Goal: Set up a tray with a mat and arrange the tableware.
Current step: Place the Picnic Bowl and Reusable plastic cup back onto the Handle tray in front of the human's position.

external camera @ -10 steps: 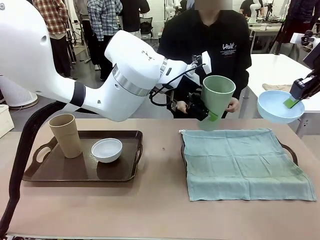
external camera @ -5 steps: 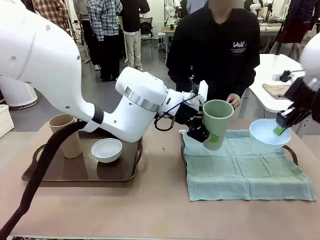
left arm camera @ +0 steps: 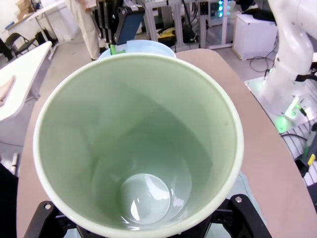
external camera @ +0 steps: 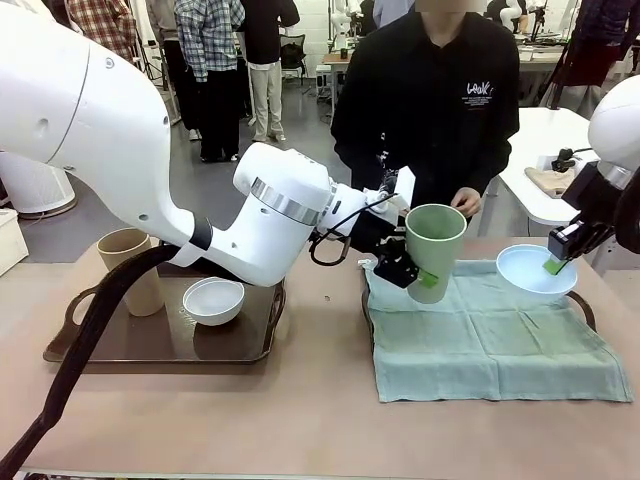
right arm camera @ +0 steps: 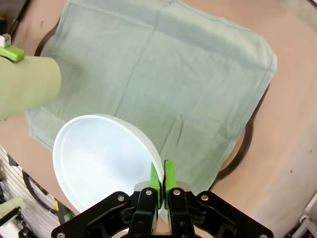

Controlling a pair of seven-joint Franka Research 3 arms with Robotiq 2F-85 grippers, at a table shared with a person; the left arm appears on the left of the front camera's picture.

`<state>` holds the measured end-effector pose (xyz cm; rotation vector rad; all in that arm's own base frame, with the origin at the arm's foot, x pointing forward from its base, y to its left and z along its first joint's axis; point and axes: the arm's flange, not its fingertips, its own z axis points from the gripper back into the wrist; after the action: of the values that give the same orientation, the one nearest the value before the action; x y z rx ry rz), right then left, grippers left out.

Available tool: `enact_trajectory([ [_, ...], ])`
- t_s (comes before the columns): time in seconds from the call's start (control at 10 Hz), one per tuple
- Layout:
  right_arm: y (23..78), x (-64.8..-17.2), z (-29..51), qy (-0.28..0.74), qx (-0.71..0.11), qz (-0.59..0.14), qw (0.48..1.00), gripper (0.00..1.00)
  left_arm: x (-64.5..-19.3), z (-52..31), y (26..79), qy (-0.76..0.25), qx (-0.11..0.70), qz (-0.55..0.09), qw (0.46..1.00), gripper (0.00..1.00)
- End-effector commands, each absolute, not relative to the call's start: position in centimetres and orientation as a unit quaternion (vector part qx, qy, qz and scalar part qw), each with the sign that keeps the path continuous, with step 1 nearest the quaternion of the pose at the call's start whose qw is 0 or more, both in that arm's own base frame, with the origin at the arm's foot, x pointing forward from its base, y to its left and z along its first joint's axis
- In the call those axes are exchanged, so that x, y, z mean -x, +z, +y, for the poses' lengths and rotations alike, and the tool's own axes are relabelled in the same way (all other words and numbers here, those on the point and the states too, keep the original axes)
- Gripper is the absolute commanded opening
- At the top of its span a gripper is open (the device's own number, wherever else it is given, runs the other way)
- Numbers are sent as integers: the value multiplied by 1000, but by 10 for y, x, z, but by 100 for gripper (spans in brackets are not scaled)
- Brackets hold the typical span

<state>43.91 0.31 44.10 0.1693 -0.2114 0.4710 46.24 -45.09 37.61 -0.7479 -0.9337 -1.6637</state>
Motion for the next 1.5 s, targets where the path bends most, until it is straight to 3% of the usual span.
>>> enact_trajectory([
  [0.0, 421, -447, 4, 253, -92, -96, 958, 4, -469, -453, 361, -690, 319, -368, 535, 84],
  [0.5, 376, -472, 5, 294, -101, -97, 946, 4, -482, -472, 314, -706, 320, -365, 516, 84],
  [1.4, 328, -492, 4, 314, -108, -110, 937, 4, -483, -470, 308, -692, 339, -368, 520, 84],
])
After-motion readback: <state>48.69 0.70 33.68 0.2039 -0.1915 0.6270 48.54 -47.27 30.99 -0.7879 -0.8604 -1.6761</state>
